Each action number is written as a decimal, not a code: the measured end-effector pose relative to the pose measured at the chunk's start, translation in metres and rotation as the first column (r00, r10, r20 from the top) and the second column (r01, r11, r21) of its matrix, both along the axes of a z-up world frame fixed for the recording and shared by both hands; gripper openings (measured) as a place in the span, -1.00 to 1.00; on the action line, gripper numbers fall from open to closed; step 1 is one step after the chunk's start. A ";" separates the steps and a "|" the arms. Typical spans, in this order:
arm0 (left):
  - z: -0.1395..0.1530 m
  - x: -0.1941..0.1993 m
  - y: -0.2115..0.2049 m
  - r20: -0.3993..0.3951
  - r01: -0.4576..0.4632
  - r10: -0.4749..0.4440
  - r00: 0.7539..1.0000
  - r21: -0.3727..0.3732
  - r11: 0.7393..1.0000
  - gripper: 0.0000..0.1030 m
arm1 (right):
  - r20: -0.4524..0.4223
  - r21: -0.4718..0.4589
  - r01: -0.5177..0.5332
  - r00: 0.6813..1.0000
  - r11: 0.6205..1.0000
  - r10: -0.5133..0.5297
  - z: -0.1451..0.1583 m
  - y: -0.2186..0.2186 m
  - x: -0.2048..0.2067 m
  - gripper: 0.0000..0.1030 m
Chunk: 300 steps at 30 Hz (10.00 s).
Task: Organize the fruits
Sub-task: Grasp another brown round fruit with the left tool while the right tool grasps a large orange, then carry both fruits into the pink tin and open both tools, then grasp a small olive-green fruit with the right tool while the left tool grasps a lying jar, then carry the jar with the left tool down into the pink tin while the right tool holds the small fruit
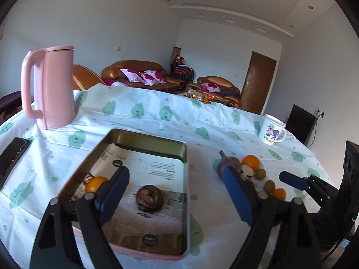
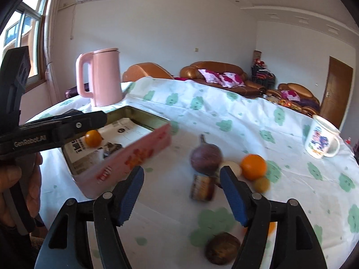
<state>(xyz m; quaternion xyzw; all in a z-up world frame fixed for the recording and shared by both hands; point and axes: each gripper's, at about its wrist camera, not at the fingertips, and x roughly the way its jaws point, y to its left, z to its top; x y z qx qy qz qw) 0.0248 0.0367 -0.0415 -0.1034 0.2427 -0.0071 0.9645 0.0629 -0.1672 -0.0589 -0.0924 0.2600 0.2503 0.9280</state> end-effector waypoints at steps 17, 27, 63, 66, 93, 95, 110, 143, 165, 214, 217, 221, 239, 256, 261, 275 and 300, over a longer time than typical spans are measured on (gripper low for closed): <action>-0.033 0.023 -0.151 -0.177 0.340 -0.327 0.928 0.052 0.939 0.53 | -0.062 0.103 0.281 0.959 0.954 -0.276 -0.026 -0.116 0.007 0.41; -0.056 0.036 -0.168 -0.289 0.429 -0.405 0.867 0.020 0.903 -0.23 | -0.065 0.123 0.276 0.961 0.953 -0.270 -0.023 -0.113 0.007 0.41; -0.030 0.023 -0.092 -0.048 0.202 -0.201 0.978 0.015 0.979 -0.23 | -0.066 0.045 0.087 0.994 0.995 -0.084 -0.028 -0.056 0.014 -0.14; -0.030 0.022 -0.092 -0.043 0.200 -0.199 0.979 0.024 0.980 -0.24 | -0.033 0.071 0.088 0.996 0.994 -0.085 -0.025 -0.059 0.009 -0.14; -0.023 0.005 -0.100 0.060 0.161 -0.169 0.984 0.114 0.980 -0.24 | 0.139 0.161 0.060 0.987 0.985 -0.083 -0.017 -0.068 -0.016 -0.14; -0.023 0.005 -0.101 0.064 0.162 -0.170 0.983 0.117 0.980 -0.23 | 0.147 0.163 0.058 0.986 0.985 -0.082 -0.017 -0.069 -0.017 -0.14; -0.017 -0.006 -0.107 0.113 0.155 -0.174 0.978 0.161 0.975 -0.24 | 0.216 0.165 0.047 0.973 0.985 -0.083 -0.015 -0.069 -0.029 -0.14; -0.012 -0.014 0.055 0.015 -0.162 0.162 0.987 0.098 0.982 -0.24 | 0.077 0.124 -0.298 0.954 0.947 0.290 0.019 0.096 0.006 -0.14; -0.031 0.000 0.077 -0.101 -0.171 0.185 0.977 0.132 0.976 -0.23 | -0.116 0.001 -0.390 0.914 0.921 0.388 -0.012 0.158 0.022 -0.13; -0.043 0.088 -0.114 -0.315 0.326 -0.288 0.904 0.075 0.942 0.07 | -0.313 -0.054 0.069 0.946 0.996 -0.082 -0.041 -0.036 0.088 -0.46; -0.046 0.090 -0.114 -0.330 0.341 -0.306 0.893 0.054 0.938 -0.11 | -0.317 -0.033 0.070 0.945 0.997 -0.077 -0.041 -0.040 0.087 -0.46; -0.046 0.089 -0.109 -0.317 0.331 -0.307 0.897 0.024 0.943 -0.13 | -0.308 -0.012 0.062 0.949 0.998 -0.062 -0.039 -0.042 0.083 -0.46; -0.022 0.066 -0.096 -0.131 0.262 -0.254 0.958 0.053 0.964 -0.13 | -0.129 0.082 0.022 0.992 0.996 -0.011 -0.015 -0.049 0.055 -0.46; -0.013 0.050 -0.092 -0.039 0.205 -0.202 0.979 0.092 0.974 -0.13 | -0.025 0.123 0.003 1.000 0.992 0.000 -0.006 -0.054 0.039 -0.46; -0.011 0.045 -0.094 -0.012 0.190 -0.190 0.982 0.109 0.976 -0.13 | -0.002 0.134 0.000 1.000 0.991 0.000 -0.005 -0.056 0.036 -0.46; -0.006 0.035 -0.095 0.040 0.164 -0.171 0.984 0.139 0.977 -0.13 | 0.069 0.149 -0.005 0.998 0.989 -0.005 -0.001 -0.060 0.024 -0.46; 0.003 0.012 -0.099 0.168 0.102 -0.136 0.976 0.197 0.975 -0.13 | 0.175 0.160 -0.003 0.984 0.987 -0.025 0.004 -0.064 0.006 -0.46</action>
